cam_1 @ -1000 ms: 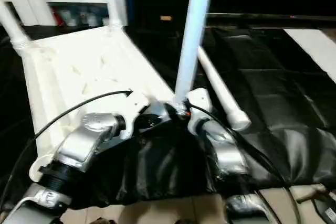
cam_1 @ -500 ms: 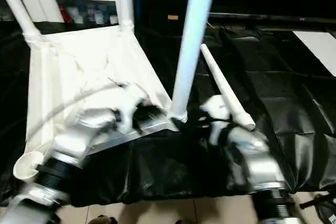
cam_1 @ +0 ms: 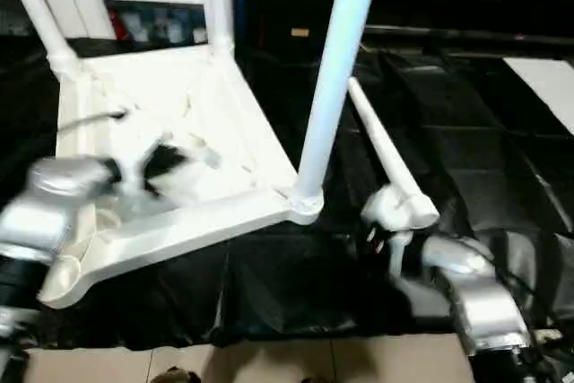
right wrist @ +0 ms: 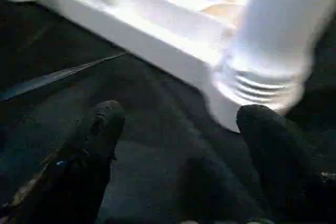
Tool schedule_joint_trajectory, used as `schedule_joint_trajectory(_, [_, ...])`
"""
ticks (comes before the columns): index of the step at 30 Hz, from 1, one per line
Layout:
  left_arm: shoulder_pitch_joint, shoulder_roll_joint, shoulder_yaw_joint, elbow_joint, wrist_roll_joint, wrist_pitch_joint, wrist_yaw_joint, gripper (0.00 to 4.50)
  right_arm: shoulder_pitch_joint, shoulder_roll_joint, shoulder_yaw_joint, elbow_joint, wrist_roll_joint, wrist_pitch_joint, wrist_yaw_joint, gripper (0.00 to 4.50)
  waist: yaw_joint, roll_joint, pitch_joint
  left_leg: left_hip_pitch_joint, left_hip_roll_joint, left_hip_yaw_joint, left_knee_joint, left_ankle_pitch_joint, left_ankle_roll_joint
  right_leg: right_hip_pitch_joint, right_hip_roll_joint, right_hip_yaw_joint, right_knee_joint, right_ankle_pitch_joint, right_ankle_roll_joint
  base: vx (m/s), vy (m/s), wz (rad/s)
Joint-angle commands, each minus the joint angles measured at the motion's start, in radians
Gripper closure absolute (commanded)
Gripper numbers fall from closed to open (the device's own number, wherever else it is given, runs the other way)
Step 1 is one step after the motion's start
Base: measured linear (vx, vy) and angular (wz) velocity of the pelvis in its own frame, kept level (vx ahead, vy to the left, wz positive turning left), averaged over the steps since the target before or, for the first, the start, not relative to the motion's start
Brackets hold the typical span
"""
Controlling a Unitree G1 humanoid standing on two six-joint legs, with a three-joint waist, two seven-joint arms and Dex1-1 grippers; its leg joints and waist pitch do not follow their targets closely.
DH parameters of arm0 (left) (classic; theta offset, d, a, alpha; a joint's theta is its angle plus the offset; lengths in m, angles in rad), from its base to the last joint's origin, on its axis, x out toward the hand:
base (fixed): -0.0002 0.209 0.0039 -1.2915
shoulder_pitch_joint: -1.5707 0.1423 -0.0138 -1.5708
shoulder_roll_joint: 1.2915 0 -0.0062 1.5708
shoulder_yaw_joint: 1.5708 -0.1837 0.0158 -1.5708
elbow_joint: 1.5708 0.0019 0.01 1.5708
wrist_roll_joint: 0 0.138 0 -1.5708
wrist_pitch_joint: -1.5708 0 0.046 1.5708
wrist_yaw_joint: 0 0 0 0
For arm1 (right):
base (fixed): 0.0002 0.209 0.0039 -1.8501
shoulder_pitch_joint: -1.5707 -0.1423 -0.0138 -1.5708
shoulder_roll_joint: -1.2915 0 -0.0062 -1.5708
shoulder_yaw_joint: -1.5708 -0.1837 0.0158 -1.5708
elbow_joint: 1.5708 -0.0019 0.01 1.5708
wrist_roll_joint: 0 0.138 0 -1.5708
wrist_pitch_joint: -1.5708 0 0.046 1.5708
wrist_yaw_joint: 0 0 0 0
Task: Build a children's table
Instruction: Rotate leg to tighten, then rotate table base
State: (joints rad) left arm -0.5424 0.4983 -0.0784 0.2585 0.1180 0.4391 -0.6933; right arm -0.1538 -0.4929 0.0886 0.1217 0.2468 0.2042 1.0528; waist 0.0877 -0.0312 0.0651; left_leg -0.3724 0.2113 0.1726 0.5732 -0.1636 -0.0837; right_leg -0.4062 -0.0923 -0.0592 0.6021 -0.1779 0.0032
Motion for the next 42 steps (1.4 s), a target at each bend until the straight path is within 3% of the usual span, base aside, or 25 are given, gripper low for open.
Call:
schedule_joint_trajectory(1, [-0.015, 0.048, -0.01, 0.02, 0.058, 0.02, 0.038, 3.51, -0.025, 0.014, 0.033, -0.006, 0.0, 0.017, -0.002, 0.61, 0.003, -0.005, -0.071, 0.009, 0.012, 0.004, -0.058, -0.195, 0.06, 0.05, -0.035, 0.031, -0.063, -0.209, -0.187, 0.0, 0.0, 0.0])
schedule_joint_trajectory(5, [-0.004, 0.094, -0.018, 0.029, 0.101, 0.05, 0.064, 3.51, -0.066, 0.049, 0.083, 0.036, -0.053, 0.019, -0.027, 0.61, 0.0, -0.004, -0.068, 0.014, 0.013, 0.002, -0.062, -0.246, 0.025, 0.041, -0.036, 0.032, -0.067, -0.283, -0.171, 0.0, 0.0, 0.0])
schedule_joint_trajectory(6, [-0.002, 0.097, -0.018, 0.03, 0.105, 0.055, 0.069, 3.68, -0.072, 0.055, 0.088, 0.044, -0.061, 0.017, -0.034, 0.78, 0.001, -0.004, -0.068, 0.015, 0.012, 0.002, -0.062, -0.251, 0.017, 0.039, -0.036, 0.033, -0.067, -0.289, -0.171, 0.0, 0.0, 0.0])
schedule_joint_trajectory(13, [0.012, 0.155, -0.054, 0.09, 0.187, 0.082, 0.137, 4.35, -0.176, 0.146, 0.145, 0.171, -0.137, 0.095, -0.166, 1.41, 0.001, -0.004, -0.074, 0.015, 0.011, -0.002, -0.064, -0.251, -0.01, 0.04, -0.034, 0.033, -0.059, -0.235, -0.175, 0.0, 0.0, 0.0])
schedule_joint_trajectory(20, [0.005, 0.154, -0.036, 0.094, 0.199, 0.093, 0.182, 4.5, -0.19, 0.167, 0.152, 0.206, -0.153, 0.059, -0.174, 1.9, 0.002, -0.005, -0.076, 0.014, 0.011, -0.003, -0.064, -0.268, -0.015, 0.042, -0.036, 0.033, -0.056, -0.209, -0.182, 0.0, 0.0, 0.0])
schedule_joint_trajectory(29, [0.068, 0.208, -0.201, 0.103, 0.22, 0.081, -0.051, 4.5, -0.245, 0.199, 0.14, 0.313, -0.19, 0.021, -0.262, 2.71, 0.001, -0.001, -0.075, 0.016, 0.011, -0.003, -0.066, -0.275, -0.025, 0.039, -0.036, 0.035, -0.057, -0.215, -0.189, 0.0, 0.0, 0.0])
schedule_joint_trajectory(30, [0.077, 0.217, -0.218, 0.096, 0.218, 0.077, -0.083, 4.5, -0.254, 0.208, 0.137, 0.33, -0.194, 0.012, -0.276, 2.82, -0.002, -0.005, -0.072, 0.013, 0.009, -0.004, -0.069, -0.292, -0.026, 0.041, -0.038, 0.034, -0.06, -0.245, -0.185, 0.0, 0.0, 0.0])
schedule_joint_trajectory(33, [0.091, 0.231, -0.236, 0.071, 0.201, 0.073, -0.143, 4.5, -0.28, 0.23, 0.123, 0.373, -0.195, 0.006, -0.315, 3.04, -0.005, -0.001, -0.071, 0.019, 0.011, -0.006, -0.07, -0.324, -0.036, 0.037, -0.041, 0.036, -0.064, -0.295, -0.179, 0.0, 0.0, 0.0])
schedule_joint_trajectory(37, [0.123, 0.271, -0.26, -0.05, 0.11, 0.097, -0.33, 4.5, -0.34, 0.269, 0.102, 0.474, -0.193, -0.068, -0.356, 3.35, -0.002, -0.001, -0.071, 0.023, 0.012, -0.006, -0.071, -0.343, -0.045, 0.032, -0.045, 0.037, -0.065, -0.32, -0.184, 0.0, 0.0, 0.0])
schedule_joint_trajectory(38, [0.137, 0.281, -0.268, -0.092, 0.079, 0.092, -0.381, 4.5, -0.355, 0.279, 0.098, 0.497, -0.192, -0.088, -0.36, 3.35, -0.008, -0.001, -0.07, 0.016, 0.011, -0.007, -0.073, -0.334, -0.047, 0.037, -0.042, 0.037, -0.062, -0.307, -0.19, 0.0, 0.0, 0.0])
schedule_joint_trajectory(39, [0.143, 0.286, -0.272, -0.112, 0.065, 0.084, -0.407, 4.5, -0.364, 0.285, 0.097, 0.511, -0.191, -0.098, -0.364, 3.44, -0.006, 0.001, -0.071, 0.022, 0.013, -0.005, -0.072, -0.334, -0.046, 0.032, -0.043, 0.038, -0.062, -0.295, -0.195, 0.0, 0.0, 0.0])
schedule_joint_trajectory(42, [0.158, 0.296, -0.282, -0.166, 0.031, 0.098, -0.461, 4.5, -0.382, 0.301, 0.094, 0.539, -0.188, -0.112, -0.375, 3.71, -0.009, 0.002, -0.07, 0.02, 0.011, -0.002, -0.072, -0.325, -0.043, 0.034, -0.035, 0.039, -0.057, -0.254, -0.208, 0.0, 0.0, 0.0])
